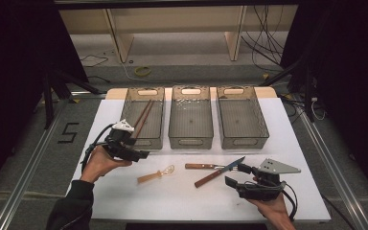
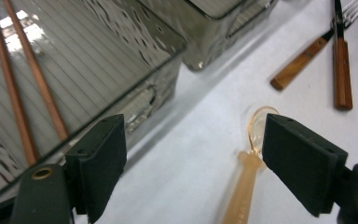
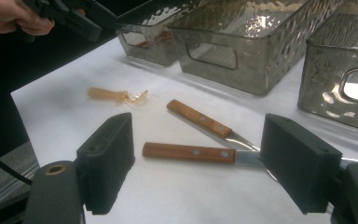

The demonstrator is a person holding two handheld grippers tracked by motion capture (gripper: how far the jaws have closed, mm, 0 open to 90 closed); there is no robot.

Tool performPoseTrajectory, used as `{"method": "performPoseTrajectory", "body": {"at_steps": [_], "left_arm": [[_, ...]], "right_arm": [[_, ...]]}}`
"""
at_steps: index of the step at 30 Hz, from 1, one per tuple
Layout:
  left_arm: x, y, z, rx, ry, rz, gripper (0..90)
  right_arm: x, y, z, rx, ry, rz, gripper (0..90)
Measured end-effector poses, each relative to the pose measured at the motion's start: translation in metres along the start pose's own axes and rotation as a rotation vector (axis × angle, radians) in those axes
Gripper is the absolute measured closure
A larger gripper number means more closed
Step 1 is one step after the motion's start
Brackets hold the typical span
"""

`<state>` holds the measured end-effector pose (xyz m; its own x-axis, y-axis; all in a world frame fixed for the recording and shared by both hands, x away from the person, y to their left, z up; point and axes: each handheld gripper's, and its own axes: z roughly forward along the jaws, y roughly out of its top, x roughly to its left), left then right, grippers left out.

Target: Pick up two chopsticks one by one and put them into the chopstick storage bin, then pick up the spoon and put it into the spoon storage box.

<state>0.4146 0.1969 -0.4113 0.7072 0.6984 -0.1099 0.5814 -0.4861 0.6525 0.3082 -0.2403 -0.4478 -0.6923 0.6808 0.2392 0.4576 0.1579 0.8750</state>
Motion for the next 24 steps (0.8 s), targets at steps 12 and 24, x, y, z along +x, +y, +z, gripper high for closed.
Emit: {"method": "performPoseTrajectory", "body": {"at_steps": [12, 24], "left_arm": [[-0.015, -0.010, 0.010, 0.095, -0.013, 0.041, 20.0], [-0.028, -0.016, 0.025, 0.210, -0.011, 0.103, 20.2]], "right_arm": [[0.000, 0.000, 0.001, 0.001, 0.004, -0.004, 26.6], [0.000, 0.000, 0.001, 0.001, 0.003, -0.005, 26.6]]}}
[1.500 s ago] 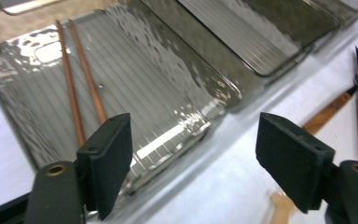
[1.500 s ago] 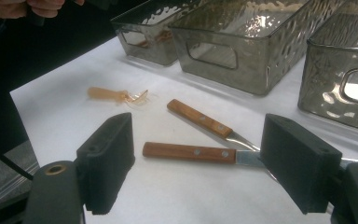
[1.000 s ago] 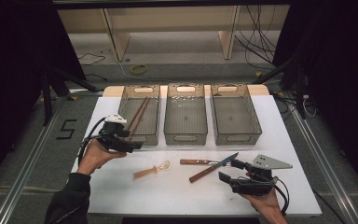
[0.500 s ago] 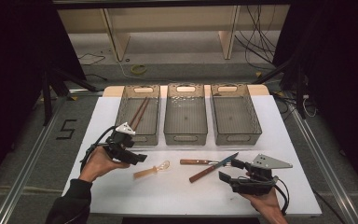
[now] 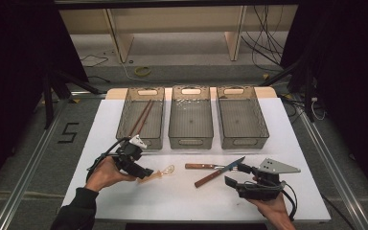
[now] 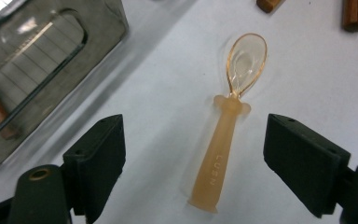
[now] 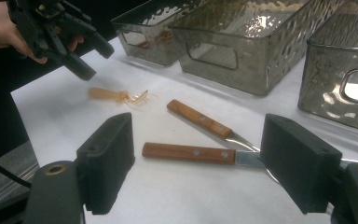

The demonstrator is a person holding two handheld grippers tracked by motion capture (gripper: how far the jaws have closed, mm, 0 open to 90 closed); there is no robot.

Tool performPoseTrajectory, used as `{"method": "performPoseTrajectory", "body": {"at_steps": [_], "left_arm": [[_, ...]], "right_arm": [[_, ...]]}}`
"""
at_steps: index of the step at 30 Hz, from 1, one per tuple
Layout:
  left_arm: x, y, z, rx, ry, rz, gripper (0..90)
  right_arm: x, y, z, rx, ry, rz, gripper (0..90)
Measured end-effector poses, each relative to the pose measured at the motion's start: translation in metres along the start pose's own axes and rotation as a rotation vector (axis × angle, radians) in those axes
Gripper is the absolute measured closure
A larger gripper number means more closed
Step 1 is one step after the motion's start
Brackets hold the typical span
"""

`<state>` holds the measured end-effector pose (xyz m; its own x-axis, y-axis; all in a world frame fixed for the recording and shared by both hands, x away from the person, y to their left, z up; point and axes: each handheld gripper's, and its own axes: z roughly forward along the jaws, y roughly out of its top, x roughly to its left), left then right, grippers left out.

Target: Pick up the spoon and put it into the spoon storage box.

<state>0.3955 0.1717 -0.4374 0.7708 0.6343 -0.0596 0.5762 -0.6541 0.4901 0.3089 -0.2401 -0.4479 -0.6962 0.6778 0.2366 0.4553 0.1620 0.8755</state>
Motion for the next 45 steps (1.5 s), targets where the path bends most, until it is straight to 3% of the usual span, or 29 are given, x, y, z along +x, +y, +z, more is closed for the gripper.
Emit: {"method": "performPoseTrajectory", "body": {"at_steps": [10, 21, 31, 45], "left_arm": [[-0.014, 0.000, 0.008, 0.089, -0.017, 0.055, 26.2], [-0.013, -0.005, 0.018, 0.155, -0.019, 0.091, 40.4], [-0.012, -0.008, 0.024, 0.174, -0.033, 0.109, 51.9], [-0.014, -0.010, 0.027, 0.213, -0.025, 0.172, 67.7]], "right_arm": [[0.000, 0.000, 0.000, 0.000, -0.001, -0.002, 26.6], [0.002, 0.000, 0.001, 0.001, -0.003, -0.007, 26.6], [0.002, 0.001, 0.001, 0.003, -0.003, -0.010, 26.6], [0.002, 0.000, 0.001, 0.004, -0.003, -0.009, 26.6]]}}
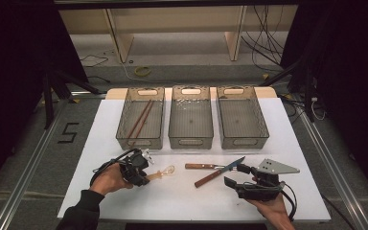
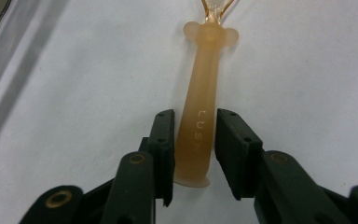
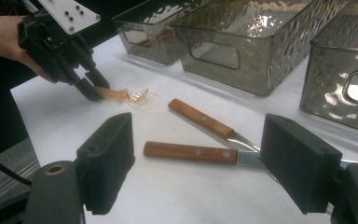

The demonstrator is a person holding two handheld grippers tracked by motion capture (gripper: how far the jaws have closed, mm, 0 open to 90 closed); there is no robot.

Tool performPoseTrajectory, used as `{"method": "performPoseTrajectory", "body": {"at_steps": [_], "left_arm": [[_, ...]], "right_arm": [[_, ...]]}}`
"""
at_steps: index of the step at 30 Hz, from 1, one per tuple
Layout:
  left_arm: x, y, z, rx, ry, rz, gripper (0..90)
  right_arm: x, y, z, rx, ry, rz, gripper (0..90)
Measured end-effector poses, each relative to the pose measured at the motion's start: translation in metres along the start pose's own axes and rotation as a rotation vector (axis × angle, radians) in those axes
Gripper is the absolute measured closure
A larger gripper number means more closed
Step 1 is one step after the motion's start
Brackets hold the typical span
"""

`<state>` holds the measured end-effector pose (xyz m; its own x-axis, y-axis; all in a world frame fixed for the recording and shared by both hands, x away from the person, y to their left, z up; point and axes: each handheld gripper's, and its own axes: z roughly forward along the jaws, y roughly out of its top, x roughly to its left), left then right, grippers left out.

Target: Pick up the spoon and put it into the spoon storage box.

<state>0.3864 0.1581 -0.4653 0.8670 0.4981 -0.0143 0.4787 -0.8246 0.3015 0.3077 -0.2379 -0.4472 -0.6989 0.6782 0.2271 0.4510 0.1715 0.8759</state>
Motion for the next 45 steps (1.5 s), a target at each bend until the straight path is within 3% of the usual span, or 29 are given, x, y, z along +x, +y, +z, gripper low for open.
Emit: {"method": "performPoseTrajectory", "body": {"at_steps": [6, 15, 31, 35, 45], "left_arm": [[-0.001, 0.000, 0.000, -0.001, 0.005, 0.034, 72.0], [0.000, -0.001, -0.001, -0.027, -0.009, 0.025, 73.3], [0.006, 0.001, -0.017, -0.209, -0.016, -0.057, 73.4], [0.006, 0.005, -0.024, -0.278, -0.009, -0.087, 73.4], [0.011, 0.022, -0.031, -0.353, -0.009, -0.115, 73.3]], "right_arm": [[0.000, 0.000, 0.000, 0.000, -0.001, 0.000, 26.6], [0.000, 0.000, 0.000, 0.000, -0.001, -0.001, 26.6], [0.000, 0.000, 0.000, -0.001, -0.003, 0.000, 26.6], [0.000, 0.000, 0.000, -0.003, -0.004, 0.003, 26.6], [-0.001, 0.000, 0.000, -0.002, -0.005, 0.008, 26.6]]}}
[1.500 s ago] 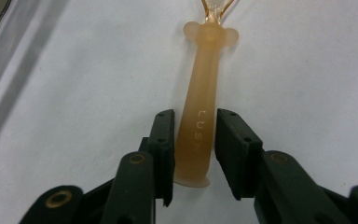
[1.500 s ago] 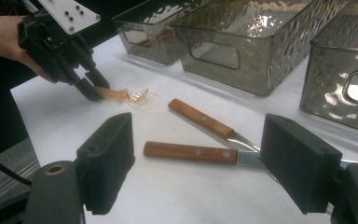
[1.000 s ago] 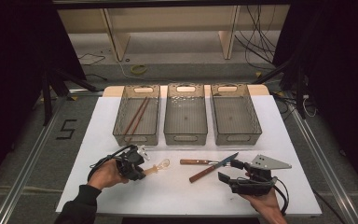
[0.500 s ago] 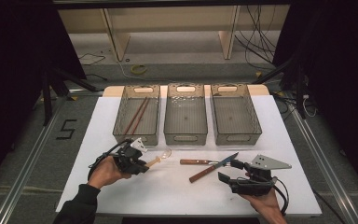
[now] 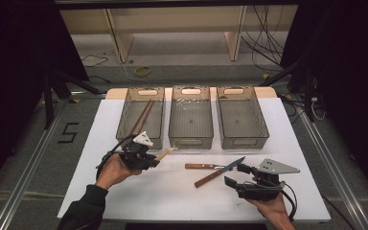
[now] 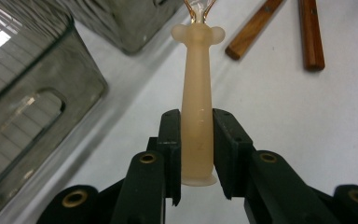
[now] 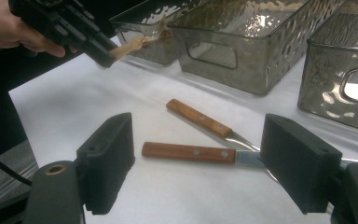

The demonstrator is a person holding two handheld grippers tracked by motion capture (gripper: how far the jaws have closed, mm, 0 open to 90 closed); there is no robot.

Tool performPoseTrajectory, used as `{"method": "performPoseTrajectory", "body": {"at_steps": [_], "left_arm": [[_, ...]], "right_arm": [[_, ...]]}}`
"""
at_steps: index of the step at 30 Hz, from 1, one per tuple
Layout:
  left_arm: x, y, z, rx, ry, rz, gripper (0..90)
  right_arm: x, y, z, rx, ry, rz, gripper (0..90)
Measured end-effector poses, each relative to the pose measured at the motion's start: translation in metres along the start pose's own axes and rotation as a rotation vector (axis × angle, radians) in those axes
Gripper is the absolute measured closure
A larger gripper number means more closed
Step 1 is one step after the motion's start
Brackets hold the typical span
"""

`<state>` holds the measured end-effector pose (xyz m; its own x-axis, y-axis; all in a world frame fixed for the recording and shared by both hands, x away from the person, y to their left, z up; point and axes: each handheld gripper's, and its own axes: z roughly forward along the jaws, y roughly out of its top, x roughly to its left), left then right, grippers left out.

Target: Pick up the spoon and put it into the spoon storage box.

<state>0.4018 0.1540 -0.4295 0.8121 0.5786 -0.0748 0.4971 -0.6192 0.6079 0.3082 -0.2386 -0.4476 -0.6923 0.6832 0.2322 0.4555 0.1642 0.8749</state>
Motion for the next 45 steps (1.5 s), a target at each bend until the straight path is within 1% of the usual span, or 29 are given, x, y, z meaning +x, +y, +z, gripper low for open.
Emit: {"method": "performPoseTrajectory", "body": {"at_steps": [4, 7, 9, 10, 13, 14, 15, 17, 18, 20, 23, 24, 27, 28, 31, 32, 34, 35, 37, 40, 41, 42, 45], "left_arm": [[0.003, 0.015, -0.003, -0.047, -0.003, -0.008, 73.3], [0.005, 0.026, -0.003, -0.068, -0.001, -0.011, 73.3], [0.006, 0.032, -0.003, -0.073, -0.003, -0.009, 73.3], [0.006, 0.032, -0.003, -0.073, -0.003, -0.009, 73.3], [0.008, 0.044, -0.002, -0.083, -0.002, -0.012, 73.3], [0.008, 0.044, -0.002, -0.083, -0.002, -0.012, 73.3], [0.010, 0.048, -0.002, -0.090, -0.012, -0.023, 73.3], [0.011, 0.050, -0.002, -0.089, -0.013, -0.023, 73.3], [0.012, 0.052, -0.001, -0.094, -0.005, -0.029, 73.3], [0.013, 0.054, 0.000, -0.102, -0.014, -0.038, 73.3], [0.014, 0.056, 0.000, -0.104, -0.013, -0.036, 73.3], [0.014, 0.059, 0.001, -0.116, -0.011, -0.038, 73.3], [0.014, 0.061, 0.001, -0.122, -0.006, -0.039, 73.2], [0.016, 0.064, 0.001, -0.133, -0.010, -0.044, 73.3], [0.018, 0.070, 0.001, -0.145, -0.011, -0.047, 73.3], [0.019, 0.073, 0.002, -0.153, -0.005, -0.050, 73.2], [0.020, 0.075, 0.002, -0.158, -0.004, -0.048, 73.2], [0.022, 0.080, 0.003, -0.163, -0.005, -0.046, 73.2], [0.025, 0.085, 0.005, -0.170, -0.014, -0.059, 73.2], [0.030, 0.093, 0.007, -0.174, -0.003, -0.066, 73.2], [0.030, 0.093, 0.007, -0.174, -0.003, -0.066, 73.2], [0.032, 0.097, 0.008, -0.181, 0.004, -0.072, 73.2], [0.034, 0.103, 0.011, -0.176, 0.009, -0.072, 73.2]], "right_arm": [[-0.001, 0.000, 0.000, 0.002, -0.001, 0.000, 26.6], [-0.001, 0.000, 0.000, 0.001, -0.001, 0.002, 26.6], [-0.001, 0.000, 0.000, -0.001, -0.001, 0.002, 26.6], [-0.001, 0.000, 0.000, -0.001, -0.001, 0.002, 26.6], [-0.001, 0.000, 0.000, 0.001, 0.001, 0.002, 26.7], [-0.001, 0.000, 0.000, 0.001, 0.001, 0.001, 26.6], [-0.001, 0.000, 0.000, 0.002, 0.002, 0.002, 26.6], [0.000, 0.000, 0.000, 0.002, 0.002, 0.004, 26.6], [-0.001, 0.000, 0.000, 0.001, 0.002, 0.003, 26.6], [-0.001, 0.000, 0.000, 0.001, 0.001, 0.002, 26.6], [-0.001, 0.000, 0.000, 0.001, 0.001, 0.002, 26.6], [-0.001, 0.000, 0.000, 0.001, 0.001, 0.002, 26.6], [-0.001, 0.000, 0.000, 0.001, 0.002, 0.002, 26.6], [-0.001, 0.000, 0.000, 0.001, 0.003, 0.003, 26.6], [-0.001, 0.000, 0.000, 0.001, 0.002, 0.002, 26.6], [-0.001, 0.000, 0.000, 0.001, 0.002, 0.002, 26.6], [-0.001, 0.000, 0.000, 0.001, 0.003, 0.004, 26.6], [-0.001, 0.000, 0.000, 0.001, 0.004, 0.003, 26.6], [-0.001, 0.000, 0.000, 0.002, 0.004, 0.003, 26.6], [-0.001, -0.001, 0.000, 0.002, 0.004, 0.003, 26.6], [-0.001, -0.001, 0.000, 0.003, 0.004, 0.005, 26.6], [-0.001, -0.001, 0.000, 0.001, 0.005, 0.003, 26.6], [-0.001, -0.001, 0.000, 0.000, 0.004, 0.004, 26.6]]}}
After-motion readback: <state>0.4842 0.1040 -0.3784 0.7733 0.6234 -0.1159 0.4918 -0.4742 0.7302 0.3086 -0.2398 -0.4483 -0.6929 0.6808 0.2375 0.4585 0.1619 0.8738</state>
